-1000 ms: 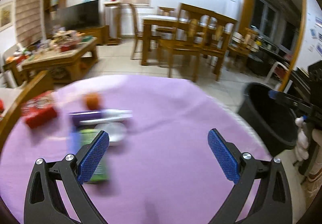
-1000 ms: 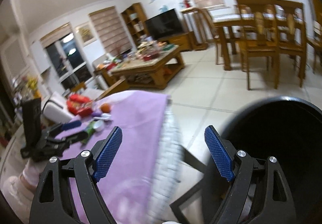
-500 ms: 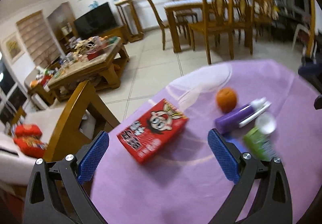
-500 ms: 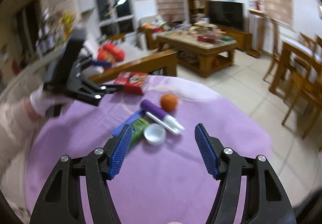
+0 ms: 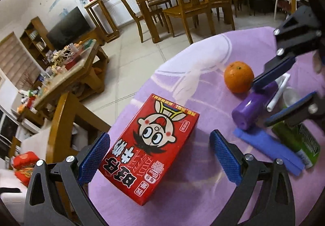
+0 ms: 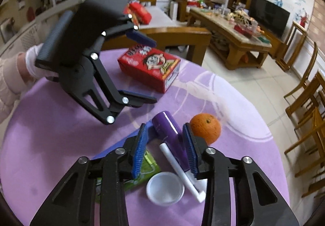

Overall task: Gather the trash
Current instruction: 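Grasp the red milk box with the left tool while the right tool grasps the purple tube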

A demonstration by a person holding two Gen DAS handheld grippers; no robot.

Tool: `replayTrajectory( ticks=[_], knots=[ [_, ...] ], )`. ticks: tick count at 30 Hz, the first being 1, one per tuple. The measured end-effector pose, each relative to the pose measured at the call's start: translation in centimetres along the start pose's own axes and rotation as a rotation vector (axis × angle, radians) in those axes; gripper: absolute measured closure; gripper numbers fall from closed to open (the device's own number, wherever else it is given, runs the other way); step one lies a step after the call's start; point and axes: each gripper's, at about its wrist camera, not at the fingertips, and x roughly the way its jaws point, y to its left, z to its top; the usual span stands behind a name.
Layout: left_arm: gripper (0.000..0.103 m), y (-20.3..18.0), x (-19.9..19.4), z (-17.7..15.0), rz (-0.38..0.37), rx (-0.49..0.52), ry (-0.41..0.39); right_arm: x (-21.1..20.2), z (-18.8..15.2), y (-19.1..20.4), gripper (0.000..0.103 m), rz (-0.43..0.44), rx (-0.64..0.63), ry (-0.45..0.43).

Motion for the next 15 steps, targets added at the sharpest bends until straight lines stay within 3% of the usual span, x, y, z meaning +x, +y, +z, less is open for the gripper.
replayTrajectory(
  ticks=[5, 6, 7, 9, 11, 15],
  knots=[
    [0.01, 0.0, 0.0, 0.0, -0.016, -0.028, -0.008, 0.9, 0.5, -0.9, 0.073, 0.025, 0.005, 0.033],
    [0.017, 0.0, -0.1, 0.1, -0.012, -0.032, -0.012, 1.0, 0.6, -0.8, 0.073, 0.023, -0.005, 0.041],
    [0.031, 0.0, -0.2, 0.1, -0.009, -0.041, -0.016, 1.1, 0.8, -0.7, 0.073, 0.02, -0.012, 0.047],
    [0.05, 0.3, -0.1, 0.2, -0.071, -0.092, -0.006, 1.6, 1.1, -0.4, 0.073, 0.016, -0.027, 0.071],
    [0.053, 0.0, -0.1, 0.2, -0.062, -0.107, -0.007, 2.8, 1.3, -0.1, 0.075, 0.005, -0.032, 0.124],
    [0.053, -0.4, -0.4, -0.1, -0.058, -0.157, -0.013, 2.8, 1.3, -0.4, 0.078, 0.005, 0.003, 0.108]
  ],
)
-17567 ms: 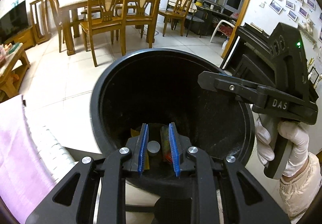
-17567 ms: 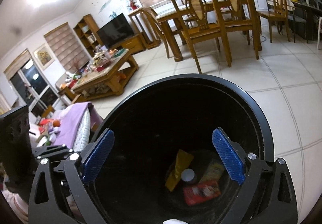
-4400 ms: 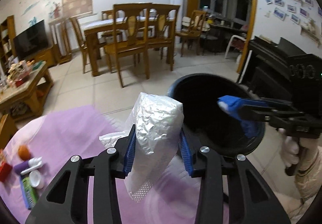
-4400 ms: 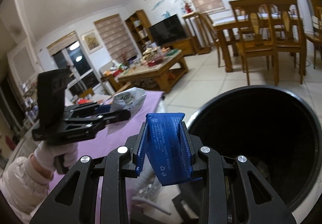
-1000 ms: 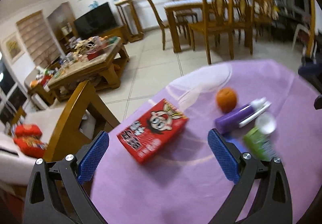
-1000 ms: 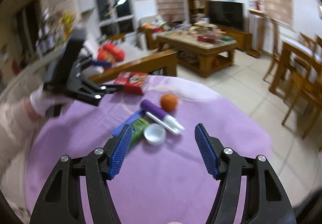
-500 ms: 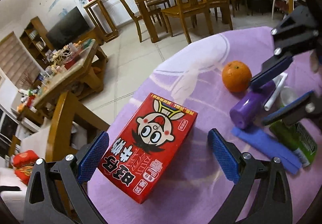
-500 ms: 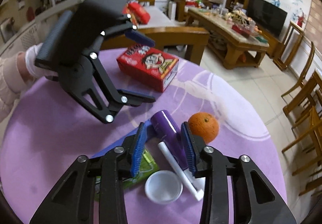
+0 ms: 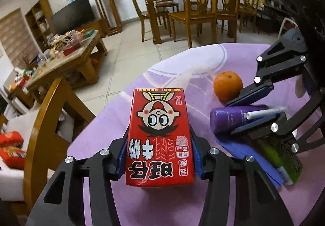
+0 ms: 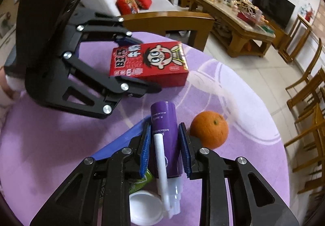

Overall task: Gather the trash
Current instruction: 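Grasp the red milk box with the left tool while the right tool grasps the purple tube, then carry the red box and purple tube over the black bin with both tools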

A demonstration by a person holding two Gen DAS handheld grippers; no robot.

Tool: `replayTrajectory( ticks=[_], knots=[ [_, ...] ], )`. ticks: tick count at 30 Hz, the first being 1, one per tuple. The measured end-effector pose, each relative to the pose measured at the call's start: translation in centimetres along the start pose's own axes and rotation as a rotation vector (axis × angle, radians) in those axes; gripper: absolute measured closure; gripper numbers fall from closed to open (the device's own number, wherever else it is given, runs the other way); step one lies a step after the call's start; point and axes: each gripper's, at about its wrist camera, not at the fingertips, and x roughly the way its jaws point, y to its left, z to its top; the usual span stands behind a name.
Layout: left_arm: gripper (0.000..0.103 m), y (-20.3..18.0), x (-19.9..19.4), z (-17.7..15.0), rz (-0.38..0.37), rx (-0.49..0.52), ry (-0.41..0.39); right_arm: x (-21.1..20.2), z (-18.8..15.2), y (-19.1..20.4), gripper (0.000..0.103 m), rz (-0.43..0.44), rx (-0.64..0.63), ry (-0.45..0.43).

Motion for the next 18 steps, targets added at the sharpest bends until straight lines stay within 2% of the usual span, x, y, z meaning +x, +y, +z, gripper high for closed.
replayTrajectory(
  ticks=[4, 10, 18],
  knots=[
    [0.054, -0.2, -0.5, -0.2, 0.016, -0.012, -0.016, -0.8, -0.8, -0.3, 0.078, -0.022, 0.028, -0.045],
    [0.054, -1.9, -2.5, -0.9, 0.003, -0.016, -0.07, -5.7, -2.5, -1.6, 0.078, -0.011, 0.161, -0.193],
    [0.054, -5.0, -6.8, -1.9, -0.038, -0.079, -0.171, -13.3, -7.9, -1.6, 0.078, 0.025, 0.326, -0.391]
  ],
)
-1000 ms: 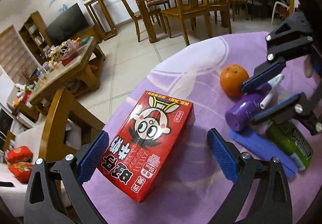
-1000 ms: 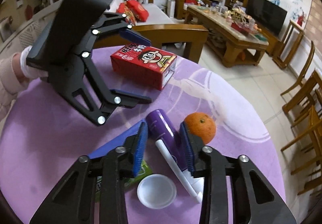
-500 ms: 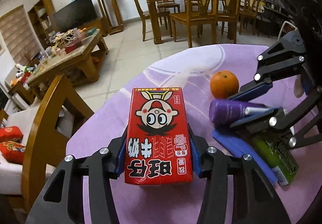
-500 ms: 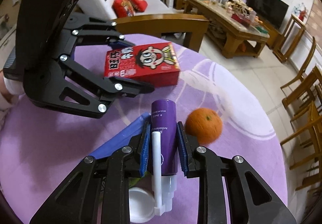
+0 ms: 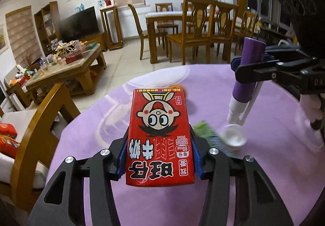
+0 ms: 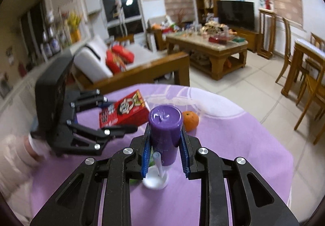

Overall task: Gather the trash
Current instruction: 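Carry the red box and purple tube over the black bin with both tools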

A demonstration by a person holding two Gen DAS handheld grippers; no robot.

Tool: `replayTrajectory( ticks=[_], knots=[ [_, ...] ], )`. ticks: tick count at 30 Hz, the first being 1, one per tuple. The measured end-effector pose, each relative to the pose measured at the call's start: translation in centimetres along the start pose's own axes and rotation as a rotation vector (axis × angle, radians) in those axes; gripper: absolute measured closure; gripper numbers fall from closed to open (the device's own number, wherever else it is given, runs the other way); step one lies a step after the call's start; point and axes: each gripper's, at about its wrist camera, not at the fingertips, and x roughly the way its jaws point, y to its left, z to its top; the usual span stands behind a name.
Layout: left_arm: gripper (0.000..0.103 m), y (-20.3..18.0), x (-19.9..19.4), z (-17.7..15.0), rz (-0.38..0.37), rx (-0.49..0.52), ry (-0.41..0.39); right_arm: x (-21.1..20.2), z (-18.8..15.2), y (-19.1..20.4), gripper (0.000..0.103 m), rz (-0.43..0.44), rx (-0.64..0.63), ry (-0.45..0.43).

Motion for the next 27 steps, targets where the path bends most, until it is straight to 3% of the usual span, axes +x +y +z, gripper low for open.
replayTrajectory(
  ticks=[10, 27],
  knots=[
    [0.054, -7.7, -4.4, 0.9, -0.082, -0.083, -0.091, -11.7, -6.7, -1.9, 0.078, -0.007, 0.198, -0.165],
    [0.053, -25.5, -3.5, 5.1, -0.237, 0.075, -0.157, -28.5, -17.1, -8.8, 0.078, -0.176, 0.373, -0.316]
  ],
)
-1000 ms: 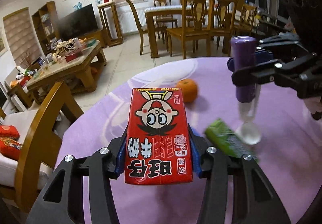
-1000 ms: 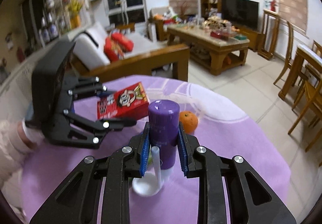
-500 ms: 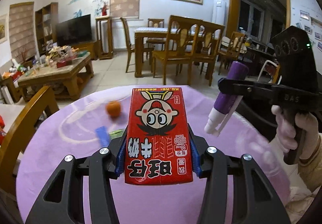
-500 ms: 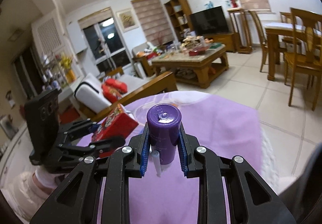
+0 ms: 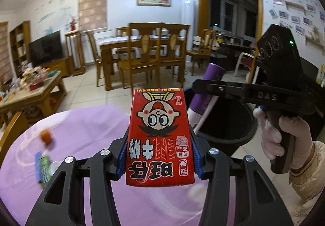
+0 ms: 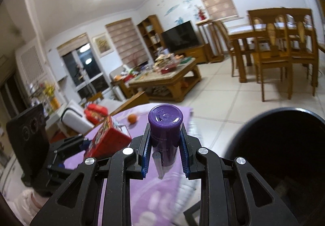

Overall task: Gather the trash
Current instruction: 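Carry the red box and purple tube over the black bin with both tools, then open the left tool to drop the red box while the right tool drops the tube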

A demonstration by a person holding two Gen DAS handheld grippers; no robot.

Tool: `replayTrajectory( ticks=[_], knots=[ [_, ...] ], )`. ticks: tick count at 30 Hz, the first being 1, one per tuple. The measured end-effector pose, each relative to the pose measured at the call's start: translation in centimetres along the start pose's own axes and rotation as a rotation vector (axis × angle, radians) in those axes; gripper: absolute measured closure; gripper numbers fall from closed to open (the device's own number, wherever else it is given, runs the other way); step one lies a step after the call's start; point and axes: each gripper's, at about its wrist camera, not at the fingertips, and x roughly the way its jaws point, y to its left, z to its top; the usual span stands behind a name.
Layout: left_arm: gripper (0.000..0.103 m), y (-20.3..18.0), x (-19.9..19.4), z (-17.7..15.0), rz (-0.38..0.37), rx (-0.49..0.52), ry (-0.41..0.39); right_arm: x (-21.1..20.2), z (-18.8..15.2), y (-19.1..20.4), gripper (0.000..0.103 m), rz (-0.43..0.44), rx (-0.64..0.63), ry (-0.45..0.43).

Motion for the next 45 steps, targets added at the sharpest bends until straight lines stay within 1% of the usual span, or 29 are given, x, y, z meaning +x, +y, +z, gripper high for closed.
replayTrajectory(
  ticks=[5, 9, 13, 18, 23, 26, 31, 37, 45],
  knots=[
    [0.053, -4.0, 2.6, 0.9, -0.05, 0.05, 0.011, -3.7, -0.7, -4.7, 0.078, -0.066, 0.058, -0.044],
    [0.053, -6.9, 4.3, 1.1, -0.076, 0.09, 0.025, -5.8, -1.4, -8.0, 0.078, -0.112, 0.103, -0.066],
    [0.053, -9.0, 6.2, 1.0, -0.1, 0.121, 0.046, -7.7, -2.2, -11.4, 0.078, -0.162, 0.14, -0.077],
    [0.053, -10.1, 8.1, 1.0, -0.128, 0.141, 0.077, -8.9, -3.0, -14.5, 0.078, -0.219, 0.164, -0.076],
    [0.053, -11.1, 11.0, 1.1, -0.17, 0.14, 0.132, -8.6, -3.9, -16.8, 0.077, -0.293, 0.173, -0.051],
    [0.053, -11.1, 12.6, 1.2, -0.196, 0.121, 0.169, -7.6, -4.3, -17.5, 0.078, -0.317, 0.185, -0.028],
    [0.053, -10.8, 15.0, 0.9, -0.211, 0.104, 0.238, -6.2, -4.5, -18.8, 0.077, -0.34, 0.197, 0.001],
    [0.053, -11.4, 15.9, 1.2, -0.21, 0.117, 0.261, -5.2, -4.8, -19.7, 0.077, -0.37, 0.197, 0.004],
    [0.053, -12.3, 16.4, 1.6, -0.217, 0.133, 0.274, -4.3, -4.8, -20.7, 0.077, -0.382, 0.208, 0.022]
  ],
)
